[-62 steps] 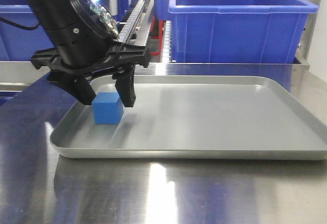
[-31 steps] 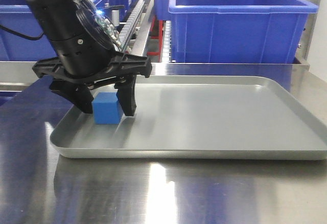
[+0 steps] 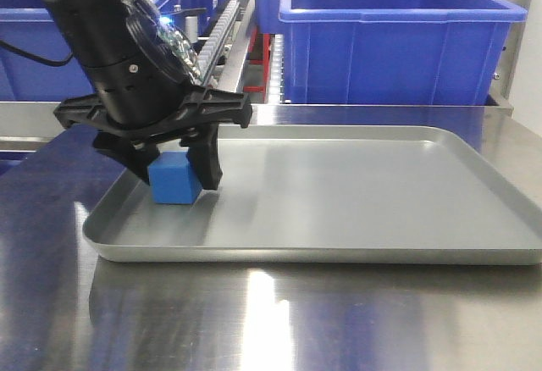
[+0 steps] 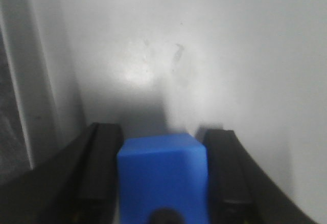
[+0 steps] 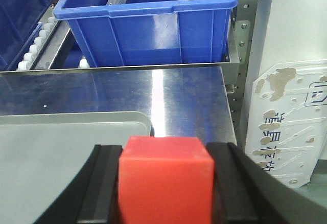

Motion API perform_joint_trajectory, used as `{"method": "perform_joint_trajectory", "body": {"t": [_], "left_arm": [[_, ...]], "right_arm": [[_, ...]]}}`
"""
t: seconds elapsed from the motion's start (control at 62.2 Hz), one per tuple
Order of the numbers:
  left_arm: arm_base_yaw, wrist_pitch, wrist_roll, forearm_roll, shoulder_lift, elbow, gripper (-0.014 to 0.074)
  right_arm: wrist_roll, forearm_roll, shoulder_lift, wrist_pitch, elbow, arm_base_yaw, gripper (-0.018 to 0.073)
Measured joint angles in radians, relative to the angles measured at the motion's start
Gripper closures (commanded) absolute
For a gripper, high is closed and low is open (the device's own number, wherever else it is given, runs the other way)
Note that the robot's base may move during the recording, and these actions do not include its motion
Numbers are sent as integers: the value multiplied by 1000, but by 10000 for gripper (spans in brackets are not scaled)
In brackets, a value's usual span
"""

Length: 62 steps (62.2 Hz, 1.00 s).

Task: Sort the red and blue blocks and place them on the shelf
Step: 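Close the left gripper on the blue cube and lift it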

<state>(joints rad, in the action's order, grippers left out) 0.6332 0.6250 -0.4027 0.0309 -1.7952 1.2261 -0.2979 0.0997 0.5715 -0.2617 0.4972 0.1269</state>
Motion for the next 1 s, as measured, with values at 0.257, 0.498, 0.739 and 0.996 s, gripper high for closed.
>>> {"method": "perform_joint_trajectory", "body": {"t": [0.257,0.498,0.739,0.996], "left_arm": [[0,2,0,20,32,0,462],[-59,8,0,67,180,0,462],[-173,14,0,80,398,-26,462],[-303,-23,0,100,691,-188,462]], "right_arm": [[0,0,0,0,0,0,503],[0,0,0,0,0,0,503],[0,0,0,0,0,0,503],[0,0,0,0,0,0,503]]}}
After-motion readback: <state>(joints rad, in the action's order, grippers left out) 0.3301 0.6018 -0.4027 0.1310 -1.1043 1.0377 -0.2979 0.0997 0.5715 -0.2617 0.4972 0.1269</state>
